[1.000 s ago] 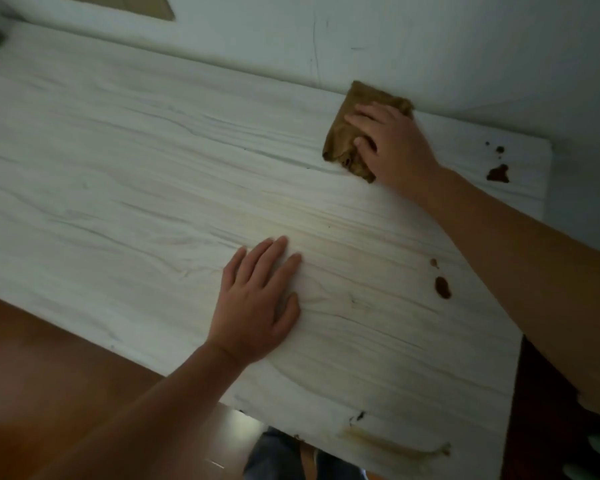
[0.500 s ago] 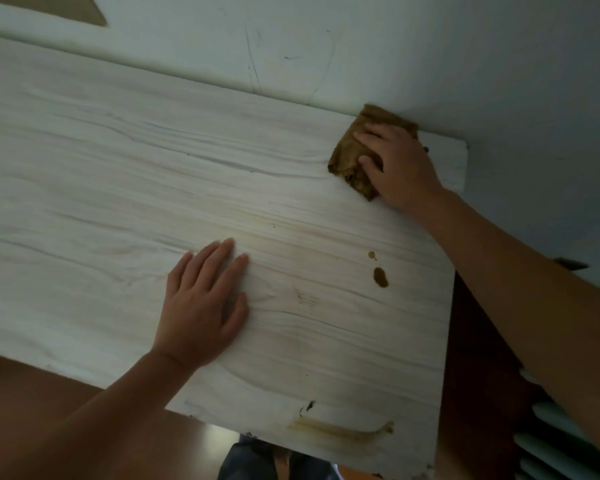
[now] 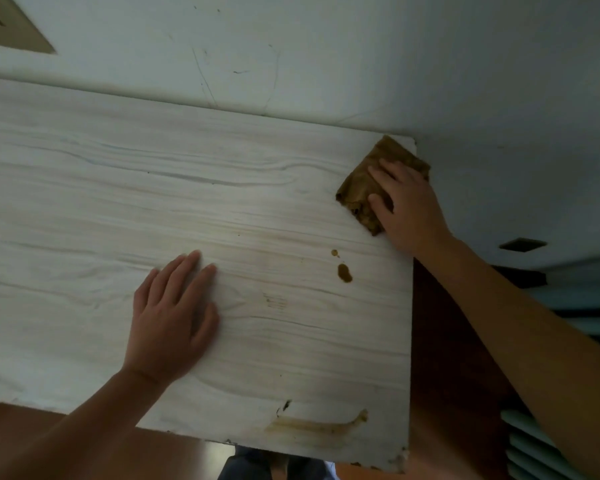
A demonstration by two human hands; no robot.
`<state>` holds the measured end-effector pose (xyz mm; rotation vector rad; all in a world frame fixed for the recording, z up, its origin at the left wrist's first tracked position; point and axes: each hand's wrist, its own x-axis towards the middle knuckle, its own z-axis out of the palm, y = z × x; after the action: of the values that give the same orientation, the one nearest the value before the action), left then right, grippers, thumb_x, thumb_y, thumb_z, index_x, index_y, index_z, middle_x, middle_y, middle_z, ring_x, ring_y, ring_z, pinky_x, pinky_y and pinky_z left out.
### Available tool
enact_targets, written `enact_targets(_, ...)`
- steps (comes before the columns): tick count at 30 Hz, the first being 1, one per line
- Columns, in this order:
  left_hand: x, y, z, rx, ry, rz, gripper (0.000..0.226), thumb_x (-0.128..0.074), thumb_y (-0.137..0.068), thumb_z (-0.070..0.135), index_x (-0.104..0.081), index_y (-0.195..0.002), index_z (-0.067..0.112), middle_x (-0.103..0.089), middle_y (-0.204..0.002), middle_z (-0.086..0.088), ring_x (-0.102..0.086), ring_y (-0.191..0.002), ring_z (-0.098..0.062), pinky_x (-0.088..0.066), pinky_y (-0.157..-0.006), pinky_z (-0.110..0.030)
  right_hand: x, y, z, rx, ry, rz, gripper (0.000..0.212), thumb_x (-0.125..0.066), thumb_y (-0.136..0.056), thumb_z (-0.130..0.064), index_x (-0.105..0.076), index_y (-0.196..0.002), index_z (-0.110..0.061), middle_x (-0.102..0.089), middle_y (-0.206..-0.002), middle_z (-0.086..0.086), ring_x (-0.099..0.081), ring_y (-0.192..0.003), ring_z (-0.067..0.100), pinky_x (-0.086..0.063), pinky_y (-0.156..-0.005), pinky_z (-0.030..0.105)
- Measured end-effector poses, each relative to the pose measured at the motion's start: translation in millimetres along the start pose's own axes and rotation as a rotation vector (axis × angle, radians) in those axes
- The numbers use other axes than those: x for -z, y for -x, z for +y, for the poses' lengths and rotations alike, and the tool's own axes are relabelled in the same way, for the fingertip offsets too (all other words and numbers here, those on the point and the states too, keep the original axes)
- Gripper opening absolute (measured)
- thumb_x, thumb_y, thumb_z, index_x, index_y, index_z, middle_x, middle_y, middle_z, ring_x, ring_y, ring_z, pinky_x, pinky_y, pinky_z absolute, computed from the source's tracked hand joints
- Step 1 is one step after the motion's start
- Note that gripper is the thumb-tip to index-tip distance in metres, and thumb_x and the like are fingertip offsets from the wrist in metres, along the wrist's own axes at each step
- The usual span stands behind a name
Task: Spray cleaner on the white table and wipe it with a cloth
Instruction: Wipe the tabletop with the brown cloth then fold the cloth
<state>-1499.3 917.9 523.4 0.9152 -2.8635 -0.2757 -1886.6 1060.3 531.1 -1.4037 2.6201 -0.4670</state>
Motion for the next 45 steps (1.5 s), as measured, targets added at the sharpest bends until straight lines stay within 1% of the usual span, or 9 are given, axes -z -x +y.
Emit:
enact_targets(4,0,0,0,-0.004,-0.002,0.015,0.06,-0.041,-0.095,0.04,-0.054,-0.147,0.013,-0.044,-0.159,-0.011,-0.038,-0.149,-0.032,-0.027,-0.121,-0.052,4,15,12,0.022,0.002,-0.034,0.055,-0.037,-0.1,-0.044,-0.039,-0.151,-0.022,-0.035,-0.158,0.004,-0.028,-0.146,0.027,-0.023,-0.119,0.045)
enact_targets(7,0,-2,1,-0.004,-0.007,0.012,0.06,-0.041,-0.095,0.04,-0.055,-0.146,0.013,-0.045,-0.158,-0.011,-0.039,-0.148,-0.032,-0.027,-0.12,-0.052,3,-10,20,0.043,0.017,-0.039,0.053,-0.041,-0.102,-0.041,-0.041,-0.15,-0.021,-0.036,-0.158,0.005,-0.029,-0.146,0.028,-0.023,-0.12,0.045)
enact_targets(12,-1,-2,2,-0.003,-0.016,0.017,0.06,-0.042,-0.094,0.04,-0.056,-0.145,0.013,-0.045,-0.158,-0.01,-0.04,-0.148,-0.032,-0.028,-0.12,-0.053,5,-55,29,-0.037,-0.02,-0.002,0.057,-0.041,-0.096,-0.042,-0.047,-0.147,-0.019,-0.041,-0.154,0.008,-0.034,-0.141,0.031,-0.028,-0.117,0.048)
enact_targets(18,-1,-2,2,-0.002,-0.023,0.026,0.06,-0.044,-0.092,0.039,-0.057,-0.143,0.012,-0.046,-0.157,-0.011,-0.041,-0.146,-0.034,-0.03,-0.118,-0.054,-3,11,11,0.014,-0.079,0.027,0.052,-0.041,-0.099,-0.036,-0.045,-0.148,-0.019,-0.04,-0.154,0.006,-0.032,-0.142,0.029,-0.023,-0.119,0.046)
enact_targets(23,0,-2,3,-0.004,-0.018,0.036,0.059,-0.043,-0.092,0.038,-0.058,-0.142,0.011,-0.048,-0.156,-0.012,-0.043,-0.145,-0.034,-0.03,-0.118,-0.055,0,58,7,0.074,-0.017,-0.059,0.053,-0.039,-0.101,-0.04,-0.04,-0.151,-0.024,-0.034,-0.159,0.0,-0.026,-0.147,0.024,-0.021,-0.117,0.043)
enact_targets(28,0,-3,4,-0.007,-0.022,0.058,0.058,-0.044,-0.091,0.037,-0.06,-0.14,0.01,-0.049,-0.155,-0.012,-0.045,-0.143,-0.035,-0.031,-0.117,-0.055,1,-4,24,0.023,-0.033,-0.018,0.05,-0.046,-0.101,-0.033,-0.042,-0.15,-0.02,-0.036,-0.158,0.006,-0.028,-0.146,0.031,-0.025,-0.119,0.049)
enact_targets(34,0,-3,3,-0.004,-0.02,0.052,0.058,-0.044,-0.091,0.037,-0.059,-0.141,0.011,-0.048,-0.155,-0.012,-0.044,-0.144,-0.034,-0.031,-0.117,-0.054,3,-53,33,-0.056,-0.123,0.068,0.049,-0.049,-0.098,-0.03,-0.049,-0.145,-0.017,-0.043,-0.151,0.009,-0.033,-0.14,0.032,-0.027,-0.118,0.047)
enact_targets(41,1,-2,3,0.002,-0.011,0.036,0.059,-0.044,-0.091,0.038,-0.058,-0.142,0.012,-0.047,-0.156,-0.011,-0.042,-0.145,-0.033,-0.028,-0.119,-0.054,1,30,10,-0.04,-0.169,0.04,0.049,-0.051,-0.101,-0.026,-0.044,-0.149,-0.018,-0.037,-0.156,0.004,-0.026,-0.144,0.026,-0.021,-0.12,0.04)
enact_targets(45,0,-3,4,-0.003,-0.015,0.053,0.059,-0.044,-0.091,0.037,-0.06,-0.14,0.011,-0.049,-0.155,-0.013,-0.044,-0.144,-0.035,-0.03,-0.118,-0.055,6,50,12,0.014,-0.117,-0.007,0.048,-0.05,-0.102,-0.029,-0.044,-0.149,-0.019,-0.037,-0.156,0.003,-0.028,-0.144,0.026,-0.023,-0.118,0.04)
